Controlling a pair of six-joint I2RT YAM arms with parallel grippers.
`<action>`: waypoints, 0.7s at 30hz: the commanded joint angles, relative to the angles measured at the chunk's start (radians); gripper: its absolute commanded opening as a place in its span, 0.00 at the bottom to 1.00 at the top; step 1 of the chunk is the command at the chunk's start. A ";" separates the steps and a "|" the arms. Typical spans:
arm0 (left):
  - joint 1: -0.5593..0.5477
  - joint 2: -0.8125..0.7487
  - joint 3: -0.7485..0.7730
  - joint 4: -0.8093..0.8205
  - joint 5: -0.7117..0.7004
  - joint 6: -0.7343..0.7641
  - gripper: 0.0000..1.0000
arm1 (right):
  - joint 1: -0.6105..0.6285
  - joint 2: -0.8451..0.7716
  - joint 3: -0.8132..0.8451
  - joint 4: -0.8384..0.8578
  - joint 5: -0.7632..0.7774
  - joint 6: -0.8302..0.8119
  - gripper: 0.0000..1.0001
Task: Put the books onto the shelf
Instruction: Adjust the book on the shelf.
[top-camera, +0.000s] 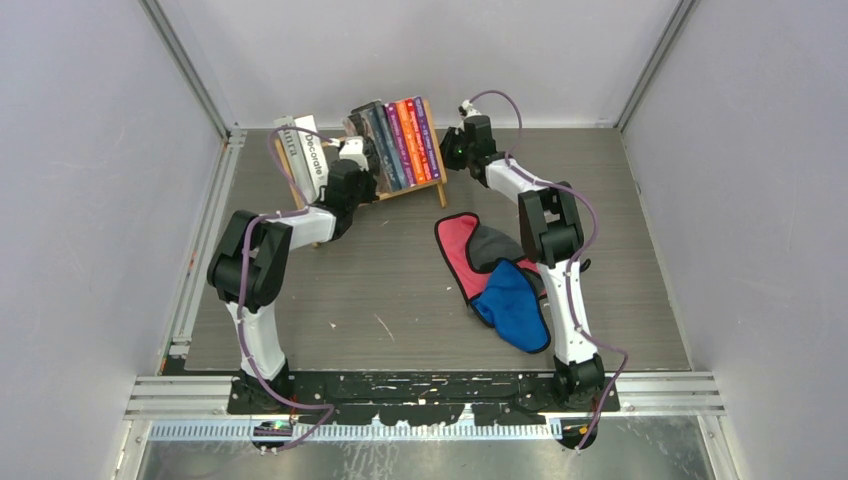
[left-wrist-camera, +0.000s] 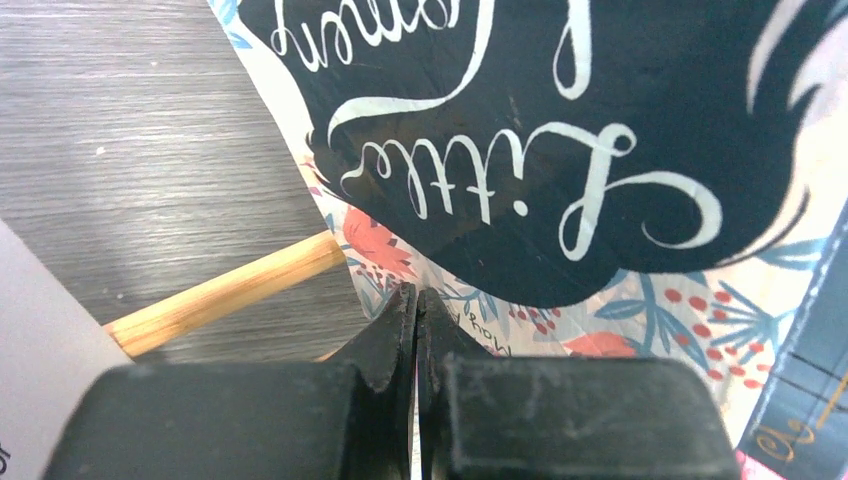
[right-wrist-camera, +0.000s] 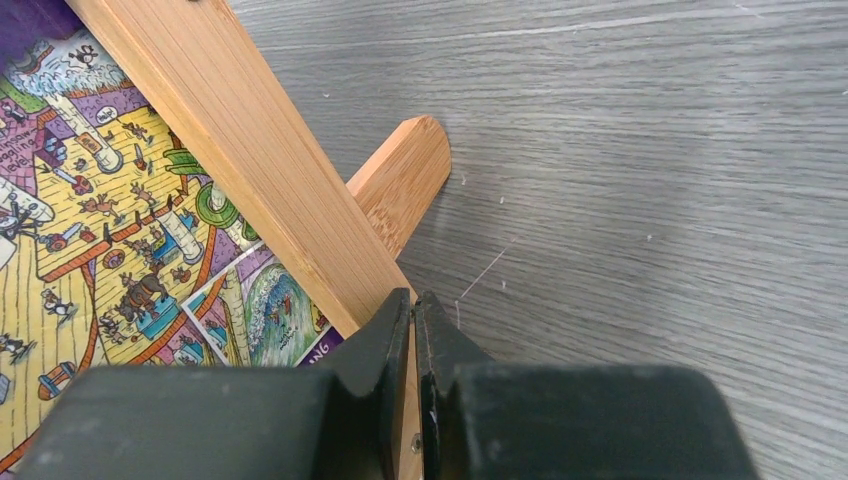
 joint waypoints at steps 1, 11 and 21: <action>-0.029 0.005 0.007 0.165 0.288 -0.010 0.00 | 0.028 -0.093 0.013 0.028 -0.057 -0.001 0.13; -0.019 0.022 0.045 0.163 0.426 -0.020 0.00 | 0.036 -0.115 -0.019 0.030 -0.084 0.000 0.13; -0.020 0.013 0.043 0.180 0.493 -0.044 0.00 | 0.068 -0.164 -0.096 0.055 -0.081 0.012 0.13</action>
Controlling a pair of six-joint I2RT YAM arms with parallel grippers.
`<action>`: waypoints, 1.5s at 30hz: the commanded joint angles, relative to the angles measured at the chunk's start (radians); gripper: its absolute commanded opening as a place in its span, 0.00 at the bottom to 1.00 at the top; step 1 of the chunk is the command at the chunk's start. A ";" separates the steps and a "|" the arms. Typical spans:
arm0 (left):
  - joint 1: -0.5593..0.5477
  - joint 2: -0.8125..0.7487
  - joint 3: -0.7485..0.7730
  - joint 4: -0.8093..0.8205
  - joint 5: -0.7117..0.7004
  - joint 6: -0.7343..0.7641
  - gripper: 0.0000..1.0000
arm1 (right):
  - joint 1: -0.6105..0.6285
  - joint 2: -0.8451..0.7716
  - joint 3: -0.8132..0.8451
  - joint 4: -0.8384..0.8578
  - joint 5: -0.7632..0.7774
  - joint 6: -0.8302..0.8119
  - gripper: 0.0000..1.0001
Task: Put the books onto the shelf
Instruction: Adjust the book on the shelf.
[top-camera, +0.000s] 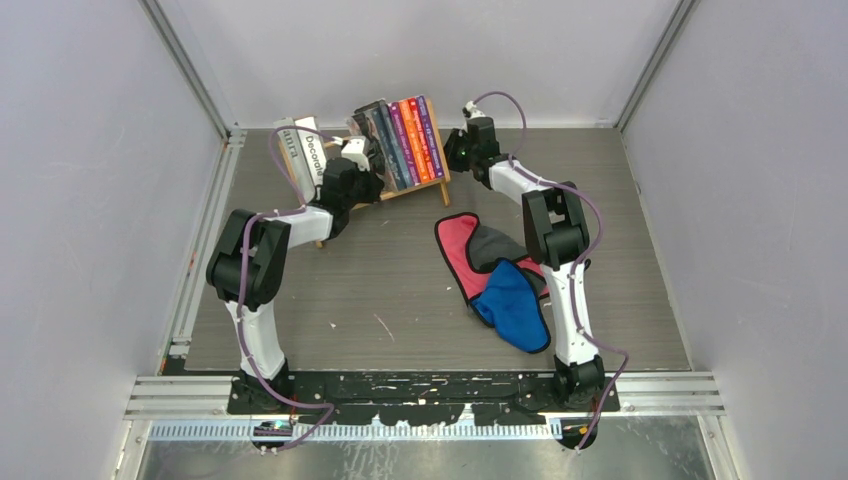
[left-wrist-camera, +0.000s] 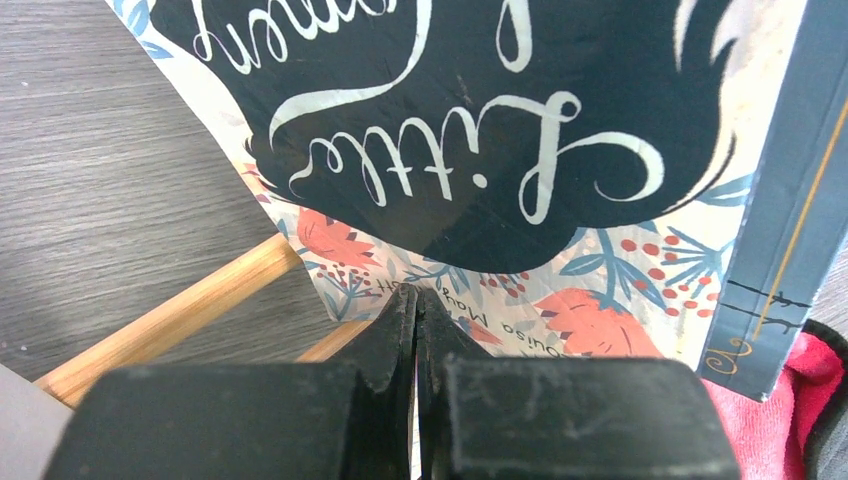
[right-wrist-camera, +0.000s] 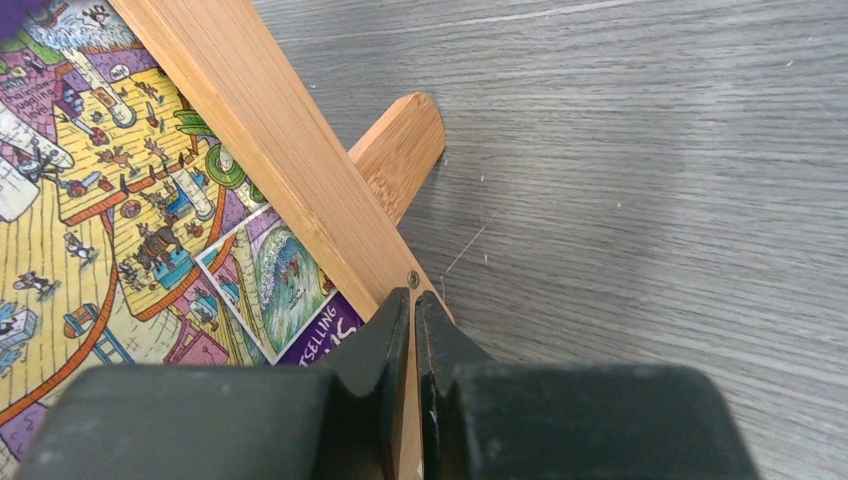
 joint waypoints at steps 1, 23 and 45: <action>-0.050 0.003 0.043 0.151 0.260 -0.049 0.00 | 0.075 -0.109 -0.024 0.048 -0.108 0.021 0.13; -0.051 -0.021 0.107 -0.037 -0.036 -0.030 0.00 | 0.087 -0.117 -0.045 0.065 -0.101 0.019 0.13; -0.060 -0.054 0.118 -0.013 -0.599 -0.010 0.00 | 0.082 -0.096 -0.017 0.055 -0.102 0.003 0.13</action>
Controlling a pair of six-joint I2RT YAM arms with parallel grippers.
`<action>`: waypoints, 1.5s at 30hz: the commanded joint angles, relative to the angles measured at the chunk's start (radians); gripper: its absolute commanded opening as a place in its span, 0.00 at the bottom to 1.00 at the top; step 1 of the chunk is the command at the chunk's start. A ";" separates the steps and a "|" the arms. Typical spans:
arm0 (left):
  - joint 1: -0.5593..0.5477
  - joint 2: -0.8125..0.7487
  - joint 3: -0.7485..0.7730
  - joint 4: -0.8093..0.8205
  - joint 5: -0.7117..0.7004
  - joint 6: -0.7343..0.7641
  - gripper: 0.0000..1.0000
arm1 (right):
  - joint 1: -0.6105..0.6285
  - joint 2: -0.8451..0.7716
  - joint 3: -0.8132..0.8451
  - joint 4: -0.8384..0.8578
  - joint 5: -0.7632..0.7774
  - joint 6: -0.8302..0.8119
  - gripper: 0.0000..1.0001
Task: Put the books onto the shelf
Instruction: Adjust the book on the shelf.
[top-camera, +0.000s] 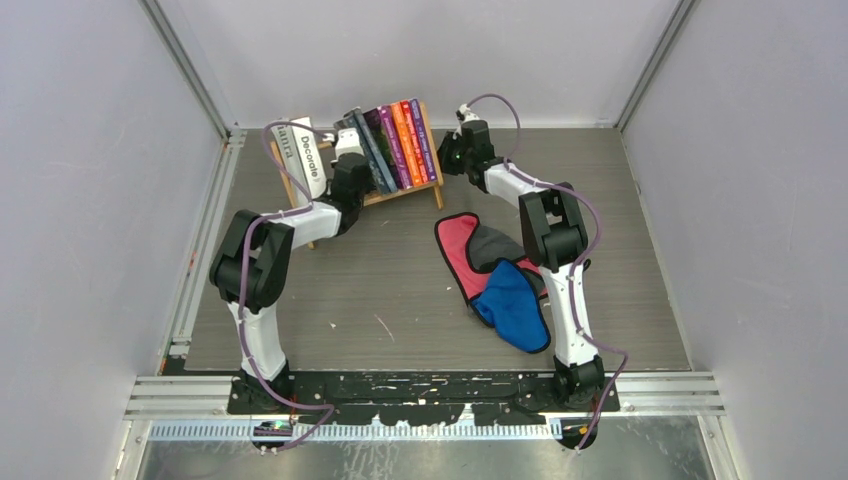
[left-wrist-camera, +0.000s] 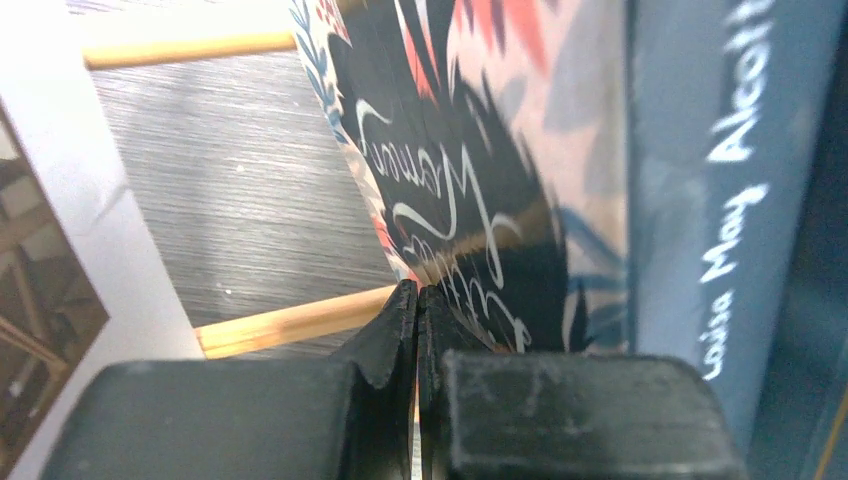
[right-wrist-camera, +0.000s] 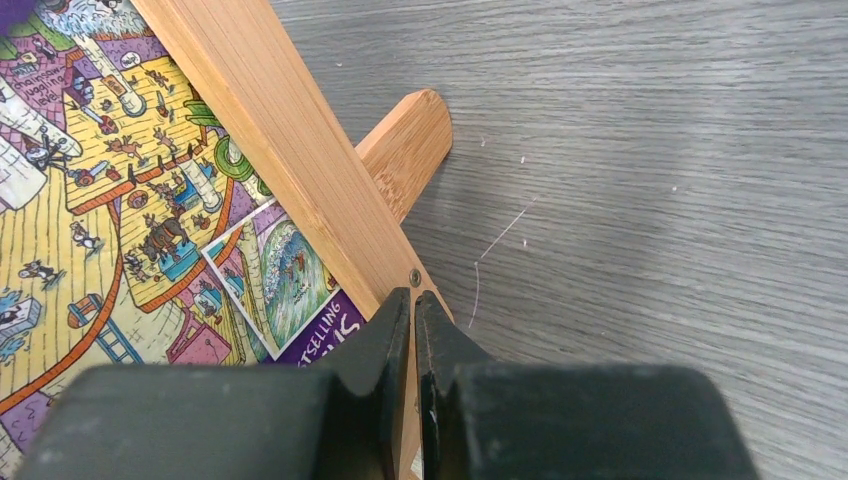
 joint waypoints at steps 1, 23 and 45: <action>-0.005 -0.046 0.060 0.069 -0.129 0.023 0.00 | 0.056 -0.076 0.027 0.018 -0.107 0.003 0.13; 0.000 0.115 0.329 -0.127 -0.431 -0.009 0.00 | 0.037 -0.041 0.077 0.000 -0.129 0.000 0.13; 0.072 0.161 0.372 -0.287 -0.424 -0.351 0.00 | 0.033 -0.013 0.101 -0.001 -0.137 -0.002 0.13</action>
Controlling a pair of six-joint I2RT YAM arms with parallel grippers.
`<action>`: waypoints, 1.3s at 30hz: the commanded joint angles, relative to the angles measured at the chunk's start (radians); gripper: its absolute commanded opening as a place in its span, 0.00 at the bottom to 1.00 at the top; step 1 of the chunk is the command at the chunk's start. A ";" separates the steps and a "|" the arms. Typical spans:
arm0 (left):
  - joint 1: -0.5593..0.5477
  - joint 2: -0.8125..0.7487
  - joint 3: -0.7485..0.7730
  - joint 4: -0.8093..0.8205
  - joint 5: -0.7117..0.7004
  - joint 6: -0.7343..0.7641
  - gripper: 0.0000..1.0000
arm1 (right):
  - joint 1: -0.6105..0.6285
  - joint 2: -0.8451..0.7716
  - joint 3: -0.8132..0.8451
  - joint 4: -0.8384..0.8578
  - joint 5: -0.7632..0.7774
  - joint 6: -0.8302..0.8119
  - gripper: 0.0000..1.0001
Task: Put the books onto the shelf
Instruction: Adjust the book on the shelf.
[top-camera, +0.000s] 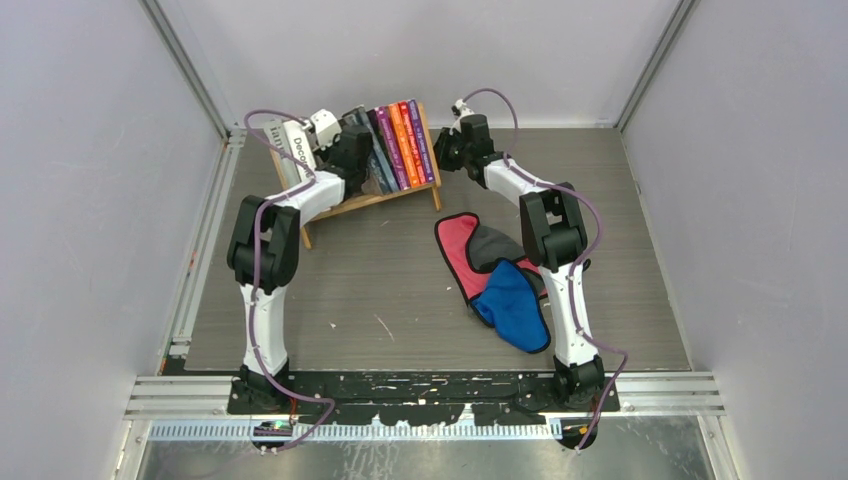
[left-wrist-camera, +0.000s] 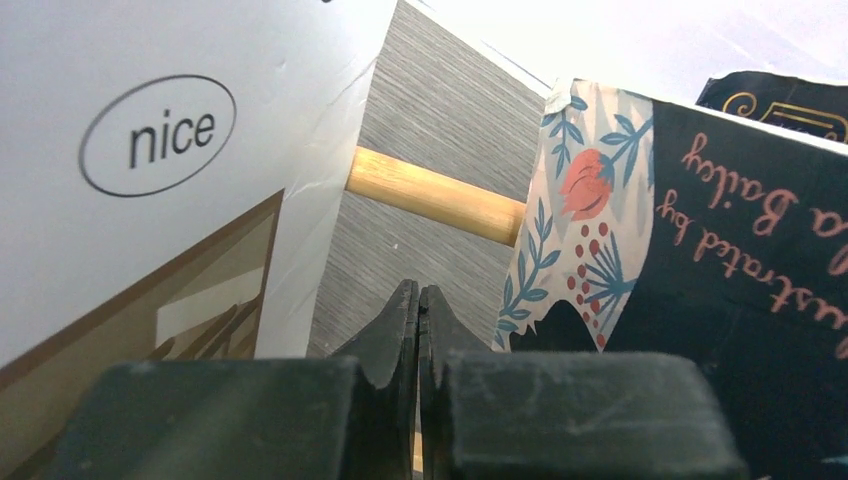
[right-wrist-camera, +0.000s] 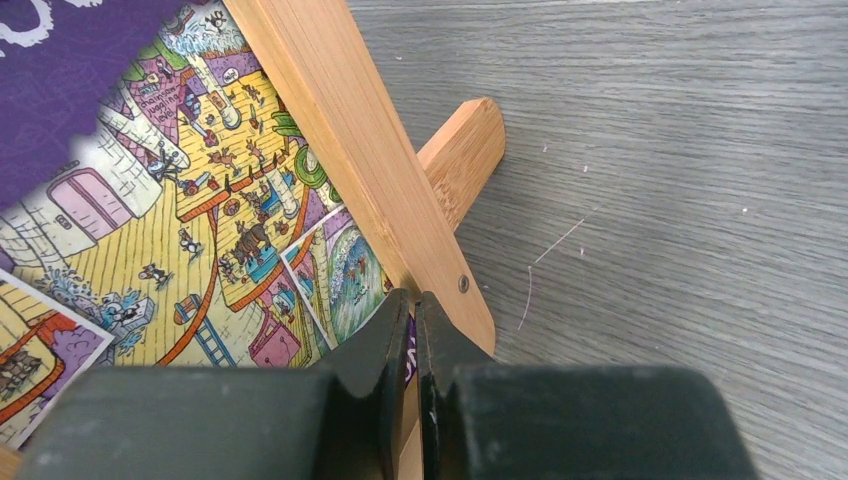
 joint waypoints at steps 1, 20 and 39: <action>0.015 -0.022 -0.050 0.166 0.044 -0.037 0.00 | 0.032 -0.016 0.043 0.046 -0.057 0.005 0.13; 0.015 -0.022 -0.126 0.547 0.618 0.130 0.00 | 0.032 -0.049 0.010 0.051 -0.051 0.012 0.13; 0.015 -0.060 -0.150 0.590 1.000 0.178 0.00 | 0.063 -0.089 -0.016 0.055 -0.044 0.024 0.13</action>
